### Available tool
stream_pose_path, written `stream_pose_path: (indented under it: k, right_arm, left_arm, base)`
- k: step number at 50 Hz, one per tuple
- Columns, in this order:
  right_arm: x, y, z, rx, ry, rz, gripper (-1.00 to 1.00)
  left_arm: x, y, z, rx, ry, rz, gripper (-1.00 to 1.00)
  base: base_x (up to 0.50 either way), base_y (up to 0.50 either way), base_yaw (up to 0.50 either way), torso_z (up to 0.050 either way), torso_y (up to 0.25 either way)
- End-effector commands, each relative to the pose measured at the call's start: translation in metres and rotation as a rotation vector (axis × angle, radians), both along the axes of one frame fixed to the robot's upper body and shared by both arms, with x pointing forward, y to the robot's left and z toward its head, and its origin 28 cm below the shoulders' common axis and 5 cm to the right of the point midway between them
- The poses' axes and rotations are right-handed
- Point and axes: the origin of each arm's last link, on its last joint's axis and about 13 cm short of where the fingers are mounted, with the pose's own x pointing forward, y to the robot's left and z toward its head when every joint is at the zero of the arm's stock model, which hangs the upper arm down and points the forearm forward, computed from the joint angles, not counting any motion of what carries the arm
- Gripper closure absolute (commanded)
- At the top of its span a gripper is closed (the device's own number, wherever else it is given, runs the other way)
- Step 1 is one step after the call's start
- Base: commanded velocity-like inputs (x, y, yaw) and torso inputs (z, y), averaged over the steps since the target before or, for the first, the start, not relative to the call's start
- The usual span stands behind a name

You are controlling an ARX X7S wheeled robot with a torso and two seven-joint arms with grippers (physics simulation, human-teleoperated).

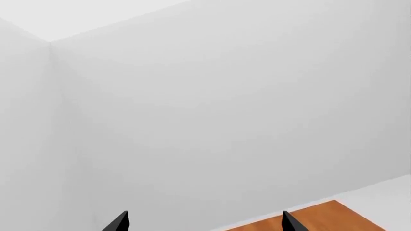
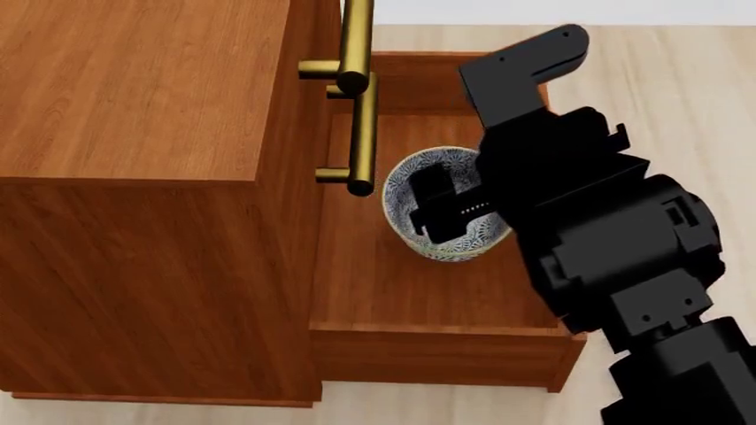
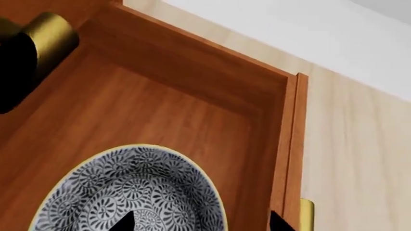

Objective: Put the bowl in the bottom drawer of the cabinet.

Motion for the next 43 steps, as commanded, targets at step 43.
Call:
stream_pose_path:
  k: [43]
  right_arm:
    - [-0.052,-0.044,0.040,0.079,-0.147,-0.100,-1.00]
  left_arm:
    - [-0.001,-0.004,0.001,0.005,-0.002,-0.013,-1.00]
  base:
    - [0.00,0.00,0.00,0.000,0.000]
